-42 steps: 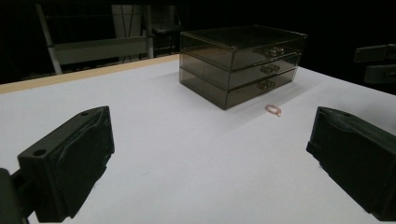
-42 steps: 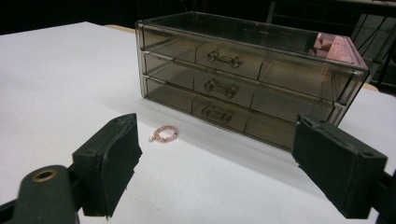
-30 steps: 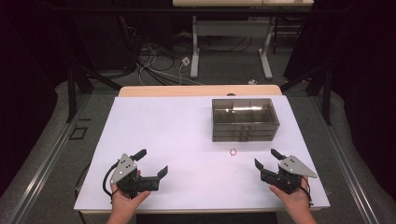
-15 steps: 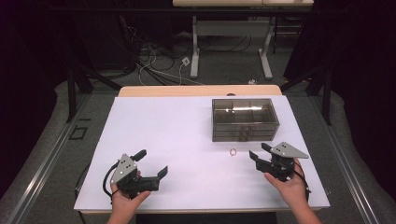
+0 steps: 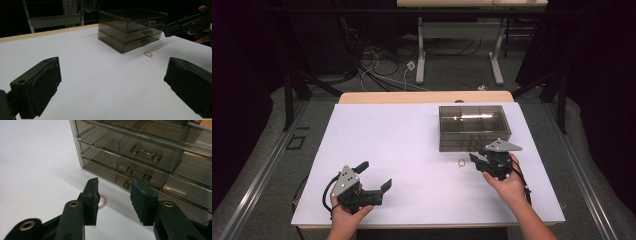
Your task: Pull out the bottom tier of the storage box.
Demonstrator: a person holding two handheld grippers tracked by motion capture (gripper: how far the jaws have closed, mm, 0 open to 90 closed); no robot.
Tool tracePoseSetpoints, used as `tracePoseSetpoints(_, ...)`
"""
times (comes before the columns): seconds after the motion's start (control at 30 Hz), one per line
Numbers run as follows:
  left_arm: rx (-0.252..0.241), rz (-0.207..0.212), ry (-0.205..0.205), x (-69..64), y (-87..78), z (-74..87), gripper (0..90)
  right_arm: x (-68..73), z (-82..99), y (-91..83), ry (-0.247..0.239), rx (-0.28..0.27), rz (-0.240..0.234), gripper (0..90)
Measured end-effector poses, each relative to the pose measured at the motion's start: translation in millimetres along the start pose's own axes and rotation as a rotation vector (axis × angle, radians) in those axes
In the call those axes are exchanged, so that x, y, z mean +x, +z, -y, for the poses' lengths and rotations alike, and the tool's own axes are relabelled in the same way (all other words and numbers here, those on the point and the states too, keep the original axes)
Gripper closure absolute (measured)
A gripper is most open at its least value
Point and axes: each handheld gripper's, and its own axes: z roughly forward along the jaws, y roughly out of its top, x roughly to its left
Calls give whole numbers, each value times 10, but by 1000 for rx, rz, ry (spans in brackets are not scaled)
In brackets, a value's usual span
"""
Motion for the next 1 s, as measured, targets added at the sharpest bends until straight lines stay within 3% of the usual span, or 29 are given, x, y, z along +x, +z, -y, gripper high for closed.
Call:
tracePoseSetpoints(0.13,5,-7,-1,1,-21,11,7,1,-23,77,11,34,-5,644)
tracePoseSetpoints(0.17,3,-11,-2,2,-26,16,8,-1,-41,142,41,62,-22,668)
tracePoseSetpoints(0.27,6,-16,-8,6,-41,25,7,5,-60,195,68,83,-33,682)
tracePoseSetpoints(0.5,5,-31,-9,15,-74,35,7,9,-48,415,64,138,-29,716)
tracePoseSetpoints(0.67,8,-34,-9,12,-78,39,8,10,-10,487,87,157,-30,739)
tracePoseSetpoints(1.0,12,-33,-7,30,-62,40,7,24,54,606,83,199,-25,757)
